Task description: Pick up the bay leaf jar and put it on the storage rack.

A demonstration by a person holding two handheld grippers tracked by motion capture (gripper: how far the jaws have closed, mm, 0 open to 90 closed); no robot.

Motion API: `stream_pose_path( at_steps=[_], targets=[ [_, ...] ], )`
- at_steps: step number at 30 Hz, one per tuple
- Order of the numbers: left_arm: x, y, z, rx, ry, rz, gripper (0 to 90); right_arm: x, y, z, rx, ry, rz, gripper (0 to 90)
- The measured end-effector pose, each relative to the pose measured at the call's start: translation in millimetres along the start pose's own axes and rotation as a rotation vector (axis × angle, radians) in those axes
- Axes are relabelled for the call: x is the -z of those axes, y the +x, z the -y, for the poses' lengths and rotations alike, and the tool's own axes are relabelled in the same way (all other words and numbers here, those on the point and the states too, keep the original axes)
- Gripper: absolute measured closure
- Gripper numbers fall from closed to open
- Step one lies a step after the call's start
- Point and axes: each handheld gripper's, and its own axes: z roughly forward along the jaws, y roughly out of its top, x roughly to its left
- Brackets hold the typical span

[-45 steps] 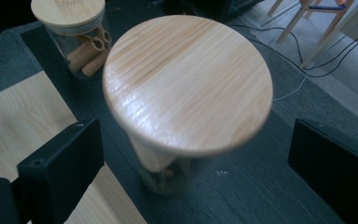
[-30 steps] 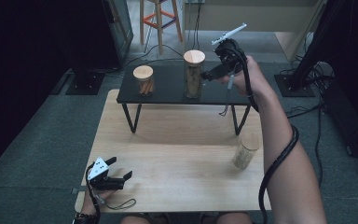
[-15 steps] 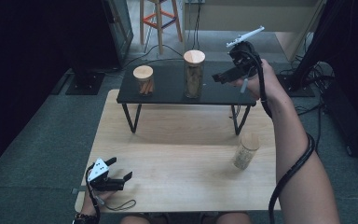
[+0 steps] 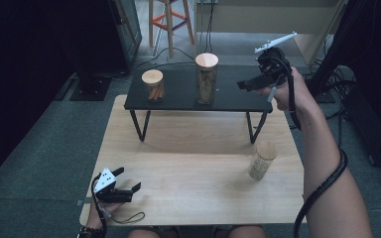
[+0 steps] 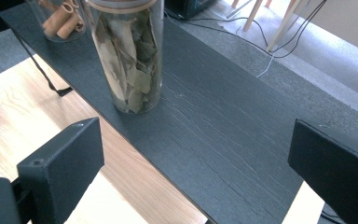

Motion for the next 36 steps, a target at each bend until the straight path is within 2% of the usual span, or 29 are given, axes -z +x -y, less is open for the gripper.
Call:
stream_pose_path(
  at_steps=[16,36],
  targets=[
    [-0.6,-1.5,-0.9,0.001,0.006,-0.008,3.7,9.7,-10.9,17.2,-0.019,-0.004,0.019,3.0],
    [-0.8,-2.3,-1.0,0.001,0.007,-0.012,3.7,18.6,-12.8,40.4,-0.027,-0.002,0.045,3.2]
  ],
)
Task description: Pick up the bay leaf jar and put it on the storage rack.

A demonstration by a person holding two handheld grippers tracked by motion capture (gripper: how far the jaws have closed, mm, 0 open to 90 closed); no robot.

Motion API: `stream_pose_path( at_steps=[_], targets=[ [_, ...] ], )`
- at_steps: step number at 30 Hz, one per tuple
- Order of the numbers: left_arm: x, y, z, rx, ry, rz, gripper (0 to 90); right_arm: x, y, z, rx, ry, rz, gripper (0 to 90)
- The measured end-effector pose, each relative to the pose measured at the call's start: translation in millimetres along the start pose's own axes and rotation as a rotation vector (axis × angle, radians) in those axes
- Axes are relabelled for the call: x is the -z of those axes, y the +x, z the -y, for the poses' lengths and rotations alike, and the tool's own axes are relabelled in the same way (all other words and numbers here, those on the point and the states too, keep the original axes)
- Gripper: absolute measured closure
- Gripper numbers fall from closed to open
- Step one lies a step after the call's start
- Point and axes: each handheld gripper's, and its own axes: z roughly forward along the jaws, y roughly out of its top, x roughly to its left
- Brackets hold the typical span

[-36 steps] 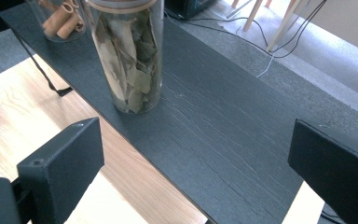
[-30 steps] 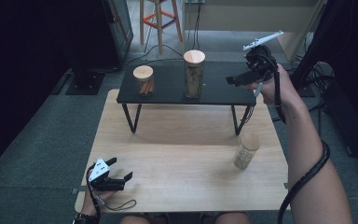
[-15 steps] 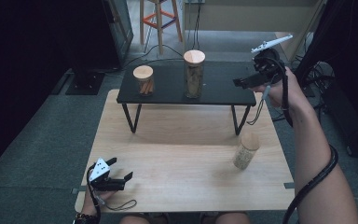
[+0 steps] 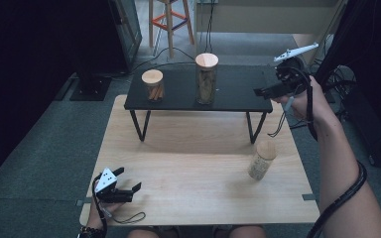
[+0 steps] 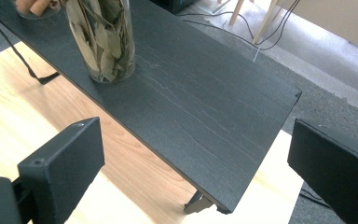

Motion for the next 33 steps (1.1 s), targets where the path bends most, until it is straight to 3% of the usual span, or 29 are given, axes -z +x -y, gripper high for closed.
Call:
stream_pose_path(
  at_steps=[33],
  targets=[
    [-0.3,-1.2,0.1,0.0,-0.001,-0.006,3.6,-5.5,-2.9,48.9,-0.011,0.022,0.015,3.2]
  ],
)
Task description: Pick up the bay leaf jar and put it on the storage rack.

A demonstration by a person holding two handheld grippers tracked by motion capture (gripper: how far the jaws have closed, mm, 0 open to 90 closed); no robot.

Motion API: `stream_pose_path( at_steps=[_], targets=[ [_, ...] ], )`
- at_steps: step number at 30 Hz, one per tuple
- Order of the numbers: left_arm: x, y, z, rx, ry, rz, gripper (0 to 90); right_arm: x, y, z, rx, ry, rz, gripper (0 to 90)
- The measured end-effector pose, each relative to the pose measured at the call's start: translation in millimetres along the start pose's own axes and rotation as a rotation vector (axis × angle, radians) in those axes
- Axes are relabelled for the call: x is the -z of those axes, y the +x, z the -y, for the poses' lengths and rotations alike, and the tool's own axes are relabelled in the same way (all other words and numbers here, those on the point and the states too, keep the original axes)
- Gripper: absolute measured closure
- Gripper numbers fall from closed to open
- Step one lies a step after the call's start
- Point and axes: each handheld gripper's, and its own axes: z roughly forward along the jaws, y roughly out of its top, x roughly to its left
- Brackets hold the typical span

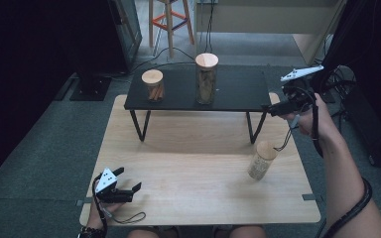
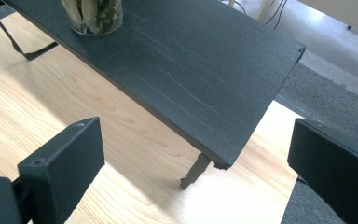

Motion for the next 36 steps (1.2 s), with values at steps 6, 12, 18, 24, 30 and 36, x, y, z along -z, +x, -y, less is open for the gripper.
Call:
stream_pose_path(
  at_steps=[6,12,18,24,30,36],
  targets=[
    [0.1,0.0,0.1,0.0,0.0,-0.001,3.6,0.9,0.8,8.7,0.001,-0.003,0.006,3.2],
    [0.0,-0.1,-0.1,-0.001,0.001,0.0,3.7,1.3,3.4,17.5,0.008,-0.001,0.006,3.2],
    [-0.1,-0.2,-0.1,-0.001,0.001,0.0,3.7,1.3,4.4,26.7,0.009,-0.003,0.006,3.2],
    [-0.2,-0.3,-0.1,-0.001,0.001,-0.001,3.6,1.4,7.7,33.5,0.017,0.0,0.007,3.2],
    [-0.1,-0.2,-0.4,-0.002,0.003,0.0,3.7,0.6,8.3,42.2,0.016,0.001,0.007,3.2],
    [-0.2,-0.5,-0.5,-0.001,0.004,-0.001,3.7,1.1,10.5,49.4,0.018,-0.001,0.007,3.2]
  ],
)
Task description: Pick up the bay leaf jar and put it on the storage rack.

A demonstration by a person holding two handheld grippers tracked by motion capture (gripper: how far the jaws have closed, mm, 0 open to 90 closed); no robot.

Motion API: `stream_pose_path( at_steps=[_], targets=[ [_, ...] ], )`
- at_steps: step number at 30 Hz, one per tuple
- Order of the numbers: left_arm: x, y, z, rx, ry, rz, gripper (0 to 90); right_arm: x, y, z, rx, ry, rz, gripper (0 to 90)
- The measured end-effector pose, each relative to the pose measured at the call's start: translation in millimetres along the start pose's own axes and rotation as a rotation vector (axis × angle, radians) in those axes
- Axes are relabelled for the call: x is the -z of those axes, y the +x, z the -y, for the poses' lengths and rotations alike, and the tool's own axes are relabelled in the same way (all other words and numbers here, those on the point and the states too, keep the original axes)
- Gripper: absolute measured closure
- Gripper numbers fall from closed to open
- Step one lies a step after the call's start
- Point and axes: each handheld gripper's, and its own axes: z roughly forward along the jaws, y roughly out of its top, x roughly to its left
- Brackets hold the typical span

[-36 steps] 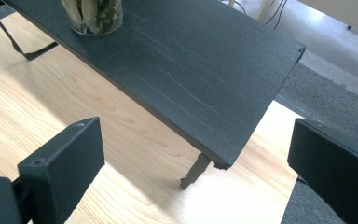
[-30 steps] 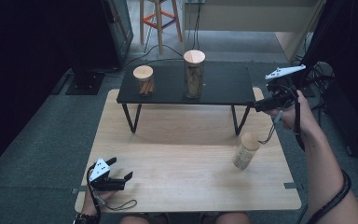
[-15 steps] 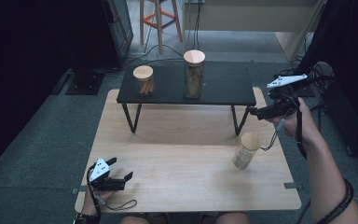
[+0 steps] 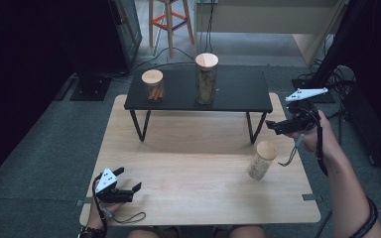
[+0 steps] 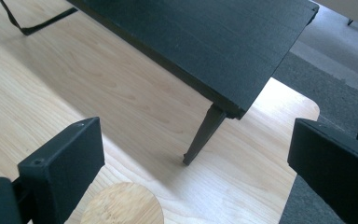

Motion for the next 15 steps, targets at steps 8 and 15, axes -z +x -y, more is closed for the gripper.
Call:
stream_pose_path(
  at_steps=[8,15],
  targets=[
    [0.0,-0.3,-0.1,-0.005,0.001,-0.001,3.6,-2.6,4.3,10.0,0.005,0.013,0.01,3.2],
    [0.0,-0.7,-0.1,-0.005,0.001,-0.002,3.7,-3.5,7.6,20.1,0.012,0.014,0.007,3.1]
  ],
)
